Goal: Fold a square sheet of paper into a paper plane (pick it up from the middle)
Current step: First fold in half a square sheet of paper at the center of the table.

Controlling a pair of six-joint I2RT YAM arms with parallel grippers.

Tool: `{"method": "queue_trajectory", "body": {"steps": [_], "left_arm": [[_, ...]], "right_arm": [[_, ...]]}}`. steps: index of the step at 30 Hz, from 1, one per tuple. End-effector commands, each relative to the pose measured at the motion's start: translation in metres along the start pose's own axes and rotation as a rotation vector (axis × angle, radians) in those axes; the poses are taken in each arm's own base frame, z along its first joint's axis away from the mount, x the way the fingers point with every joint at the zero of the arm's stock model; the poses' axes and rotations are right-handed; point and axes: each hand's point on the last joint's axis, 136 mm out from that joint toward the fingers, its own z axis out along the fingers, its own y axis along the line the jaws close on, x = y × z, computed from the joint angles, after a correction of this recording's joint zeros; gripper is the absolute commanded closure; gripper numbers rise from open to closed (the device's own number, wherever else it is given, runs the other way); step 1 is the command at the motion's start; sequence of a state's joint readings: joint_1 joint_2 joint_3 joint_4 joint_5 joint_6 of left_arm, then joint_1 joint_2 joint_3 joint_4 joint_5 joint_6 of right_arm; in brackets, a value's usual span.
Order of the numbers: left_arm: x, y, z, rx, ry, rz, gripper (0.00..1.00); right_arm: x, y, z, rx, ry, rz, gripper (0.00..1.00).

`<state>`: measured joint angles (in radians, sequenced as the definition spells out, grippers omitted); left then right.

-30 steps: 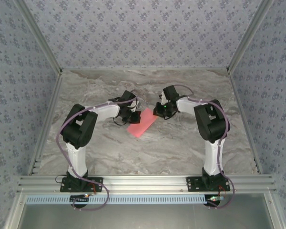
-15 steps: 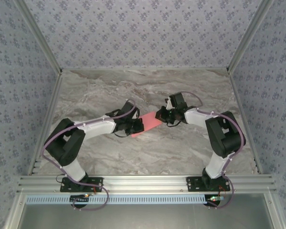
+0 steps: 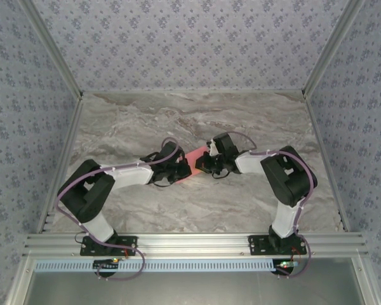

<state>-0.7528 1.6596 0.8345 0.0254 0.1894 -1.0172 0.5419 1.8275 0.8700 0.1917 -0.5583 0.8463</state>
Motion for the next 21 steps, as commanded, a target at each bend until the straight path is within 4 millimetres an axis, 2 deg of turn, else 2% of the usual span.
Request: {"method": "queue_trajectory", "body": {"steps": [1,11,21], "left_arm": [[-0.002,0.002,0.005,0.005,-0.015,-0.025,1.00],[0.002,0.013,0.016,-0.029,0.000,-0.031,1.00],[0.003,0.015,0.019,-0.037,0.007,-0.030,1.00]], "right_arm": [[0.004,0.000,0.006,-0.015,0.013,0.009,1.00],[0.012,-0.010,0.009,-0.002,0.038,-0.002,1.00],[0.019,-0.023,0.014,0.025,0.063,0.000,1.00]]}}
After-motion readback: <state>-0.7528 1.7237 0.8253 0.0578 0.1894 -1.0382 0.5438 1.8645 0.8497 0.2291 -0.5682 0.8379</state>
